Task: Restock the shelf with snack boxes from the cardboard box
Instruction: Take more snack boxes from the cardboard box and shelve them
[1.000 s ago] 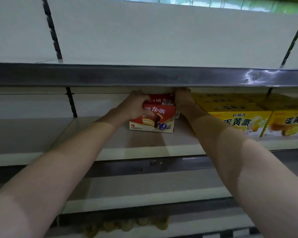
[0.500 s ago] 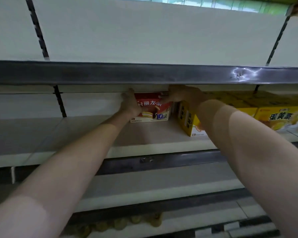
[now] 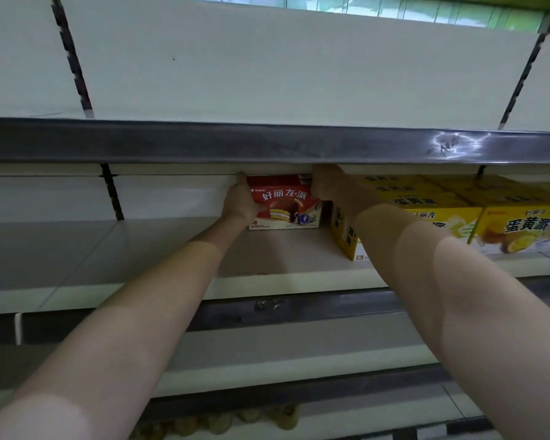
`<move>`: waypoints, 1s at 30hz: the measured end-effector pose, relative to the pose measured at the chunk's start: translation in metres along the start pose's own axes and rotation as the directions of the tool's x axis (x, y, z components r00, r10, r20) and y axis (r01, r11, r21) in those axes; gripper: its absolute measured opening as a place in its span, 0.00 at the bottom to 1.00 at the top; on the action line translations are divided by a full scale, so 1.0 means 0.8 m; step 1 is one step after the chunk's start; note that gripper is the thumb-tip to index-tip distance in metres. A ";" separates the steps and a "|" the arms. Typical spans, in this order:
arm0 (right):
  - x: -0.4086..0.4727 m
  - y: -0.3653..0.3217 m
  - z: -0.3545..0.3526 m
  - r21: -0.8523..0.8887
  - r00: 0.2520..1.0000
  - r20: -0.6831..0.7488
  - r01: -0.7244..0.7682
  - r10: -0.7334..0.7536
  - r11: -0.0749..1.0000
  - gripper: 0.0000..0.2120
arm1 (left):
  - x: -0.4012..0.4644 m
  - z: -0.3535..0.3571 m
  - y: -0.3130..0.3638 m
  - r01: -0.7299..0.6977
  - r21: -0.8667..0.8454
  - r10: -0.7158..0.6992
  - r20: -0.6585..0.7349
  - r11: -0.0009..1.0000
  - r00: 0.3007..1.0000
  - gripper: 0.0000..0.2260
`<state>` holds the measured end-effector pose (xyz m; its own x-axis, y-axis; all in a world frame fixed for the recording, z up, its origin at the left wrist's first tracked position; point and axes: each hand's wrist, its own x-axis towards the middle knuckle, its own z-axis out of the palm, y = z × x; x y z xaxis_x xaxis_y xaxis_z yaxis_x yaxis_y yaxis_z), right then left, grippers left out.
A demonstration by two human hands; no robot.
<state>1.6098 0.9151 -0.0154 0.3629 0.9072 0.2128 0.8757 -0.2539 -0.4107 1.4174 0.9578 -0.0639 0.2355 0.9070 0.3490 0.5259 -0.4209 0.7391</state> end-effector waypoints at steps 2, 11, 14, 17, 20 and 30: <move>-0.007 -0.009 0.000 0.104 1.000 -0.006 0.018 -0.018 0.994 0.17 | 0.001 -0.001 -0.003 0.027 -0.050 -0.027 -0.009 0.998 1.000 0.33; -0.014 -0.007 -0.002 -0.152 0.999 -0.027 0.025 -0.030 0.988 0.17 | -0.006 -0.002 -0.010 0.088 -0.123 -0.093 -0.031 0.988 0.995 0.29; -0.017 -0.013 -0.002 -0.180 0.998 -0.039 0.040 -0.048 0.983 0.18 | -0.012 -0.004 -0.005 0.127 -0.053 -0.127 0.005 0.991 0.992 0.24; -0.022 -0.018 0.005 -0.206 0.997 -0.051 0.037 -0.049 0.978 0.21 | -0.020 -0.006 -0.003 0.172 -0.004 -0.172 -0.007 0.985 0.985 0.22; -0.036 -0.023 0.014 -0.249 0.990 -0.104 0.071 -0.099 0.966 0.27 | -0.026 -0.007 -0.001 0.166 0.057 -0.164 -0.038 0.984 0.986 0.19; -0.097 -0.018 -0.001 -0.204 0.967 -0.188 0.135 -0.174 0.970 0.25 | -0.051 -0.006 0.015 0.066 0.137 -0.079 0.085 0.988 0.993 0.12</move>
<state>1.5691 0.8484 -0.0251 0.2583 0.8580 0.4440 0.9630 -0.1921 -0.1891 1.4103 0.9155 -0.0668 0.2622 0.9348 0.2395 0.6474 -0.3544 0.6747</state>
